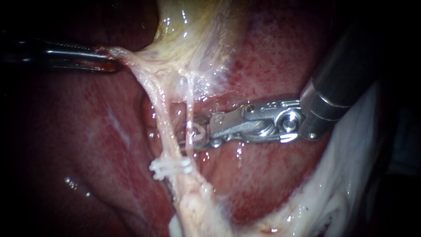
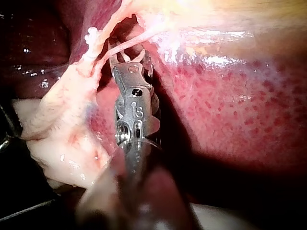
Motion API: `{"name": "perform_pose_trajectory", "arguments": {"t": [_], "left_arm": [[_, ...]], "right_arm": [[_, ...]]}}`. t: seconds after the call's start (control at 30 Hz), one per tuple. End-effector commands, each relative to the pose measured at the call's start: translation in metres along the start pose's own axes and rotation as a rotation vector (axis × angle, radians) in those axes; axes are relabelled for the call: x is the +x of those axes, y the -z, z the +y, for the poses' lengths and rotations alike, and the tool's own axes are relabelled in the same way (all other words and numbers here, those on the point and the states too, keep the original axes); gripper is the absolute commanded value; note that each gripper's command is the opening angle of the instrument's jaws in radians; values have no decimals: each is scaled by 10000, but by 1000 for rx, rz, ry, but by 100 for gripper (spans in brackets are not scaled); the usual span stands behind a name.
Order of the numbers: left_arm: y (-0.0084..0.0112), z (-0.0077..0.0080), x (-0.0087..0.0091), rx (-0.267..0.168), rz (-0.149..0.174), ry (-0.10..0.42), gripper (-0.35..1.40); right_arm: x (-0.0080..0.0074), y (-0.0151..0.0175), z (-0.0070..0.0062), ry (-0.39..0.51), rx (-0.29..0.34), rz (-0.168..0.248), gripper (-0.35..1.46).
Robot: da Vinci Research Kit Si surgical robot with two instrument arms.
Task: Clipping third clip left tube
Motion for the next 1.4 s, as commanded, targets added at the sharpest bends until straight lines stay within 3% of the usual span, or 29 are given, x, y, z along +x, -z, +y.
{"name": "perform_pose_trajectory", "arguments": {"t": [0.03,0.3,0.67,0.9,1.07,1.2,1.4], "left_arm": [[0,0,0,0,0,0,-35],[1,0,-1,-1,0,0,-35],[1,0,-1,-1,0,0,-35],[2,0,-1,-1,0,0,-35],[2,0,-1,-1,0,0,-35],[2,0,-1,-1,0,0,-35],[2,0,-1,-1,0,0,-35]], "right_arm": [[-1,3,0,-8,8,-1,41],[-14,45,5,-4,54,-7,43],[-5,89,-7,-37,123,-15,48],[5,92,-23,-77,185,14,48],[18,79,-32,-97,196,39,48],[25,65,-30,-117,200,64,49],[24,52,-22,-134,194,67,50]]}}
